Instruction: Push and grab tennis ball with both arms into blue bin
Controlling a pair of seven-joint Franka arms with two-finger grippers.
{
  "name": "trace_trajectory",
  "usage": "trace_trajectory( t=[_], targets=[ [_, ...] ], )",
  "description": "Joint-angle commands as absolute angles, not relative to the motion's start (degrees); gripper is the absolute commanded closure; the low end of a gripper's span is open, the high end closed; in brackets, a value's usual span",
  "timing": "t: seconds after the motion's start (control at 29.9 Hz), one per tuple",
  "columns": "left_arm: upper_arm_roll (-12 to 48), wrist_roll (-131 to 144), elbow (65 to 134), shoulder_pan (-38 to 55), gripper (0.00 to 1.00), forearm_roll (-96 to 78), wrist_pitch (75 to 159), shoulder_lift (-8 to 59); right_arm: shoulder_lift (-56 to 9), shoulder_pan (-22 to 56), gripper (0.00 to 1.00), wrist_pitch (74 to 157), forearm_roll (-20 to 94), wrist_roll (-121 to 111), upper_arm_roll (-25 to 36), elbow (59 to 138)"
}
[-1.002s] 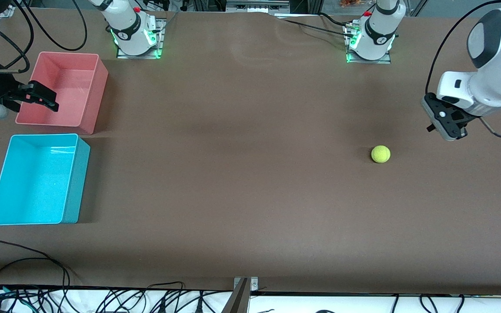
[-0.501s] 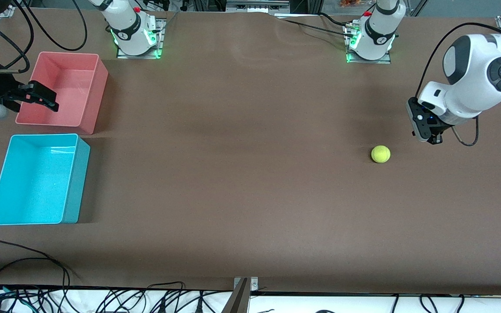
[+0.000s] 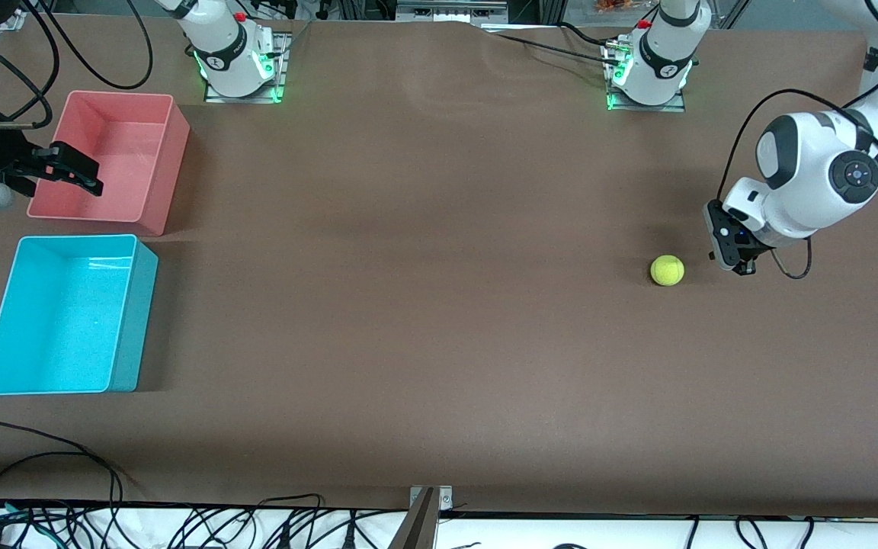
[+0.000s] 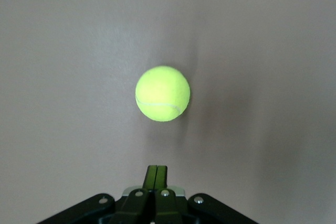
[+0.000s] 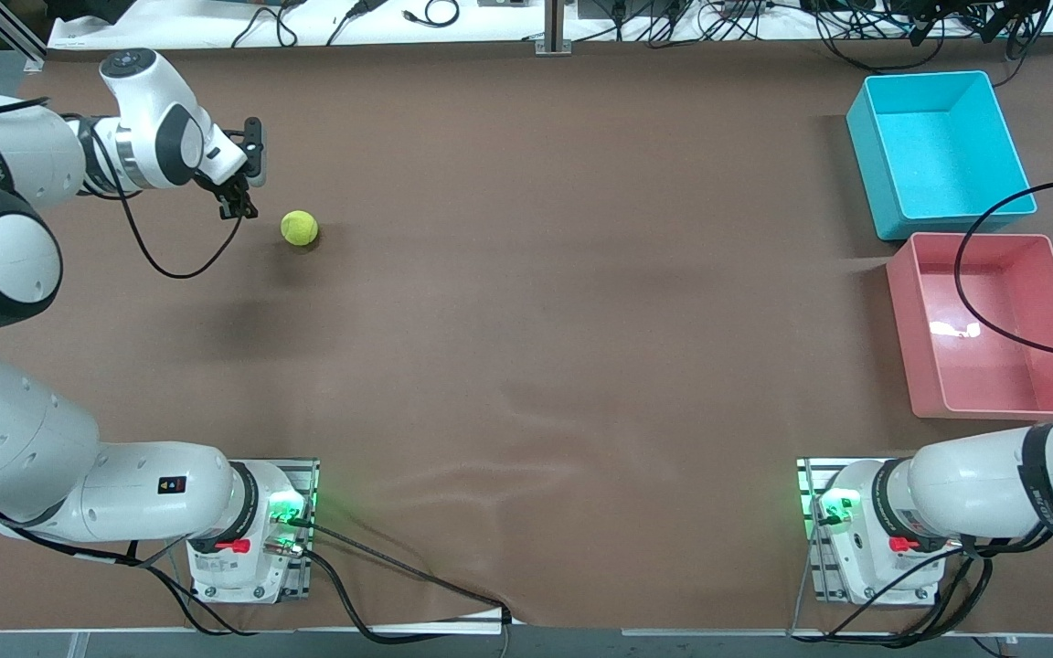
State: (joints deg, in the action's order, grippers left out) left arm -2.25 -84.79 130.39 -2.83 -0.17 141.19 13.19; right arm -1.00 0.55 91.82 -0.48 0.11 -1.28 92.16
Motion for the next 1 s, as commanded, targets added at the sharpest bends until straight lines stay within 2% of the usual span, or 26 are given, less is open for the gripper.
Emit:
trace_trajectory(
  t=[0.0,0.33,0.97],
  targets=[
    [-2.1,-86.8,129.7,-3.1,1.0,-2.7,144.7,15.9,-1.5,0.1,0.0,91.0,-0.2,-0.6,-1.5,90.8],
    [-2.1,-88.9,129.2,-3.0,1.0,-4.0,151.2,21.1,-1.5,0.1,0.0,90.9,-0.2,-0.5,-1.5,90.9],
    [-1.6,-88.9,129.0,-2.4,1.0,-5.8,151.3,22.9,-1.5,0.1,0.0,90.9,-0.2,-0.6,-1.5,90.8]
  ],
)
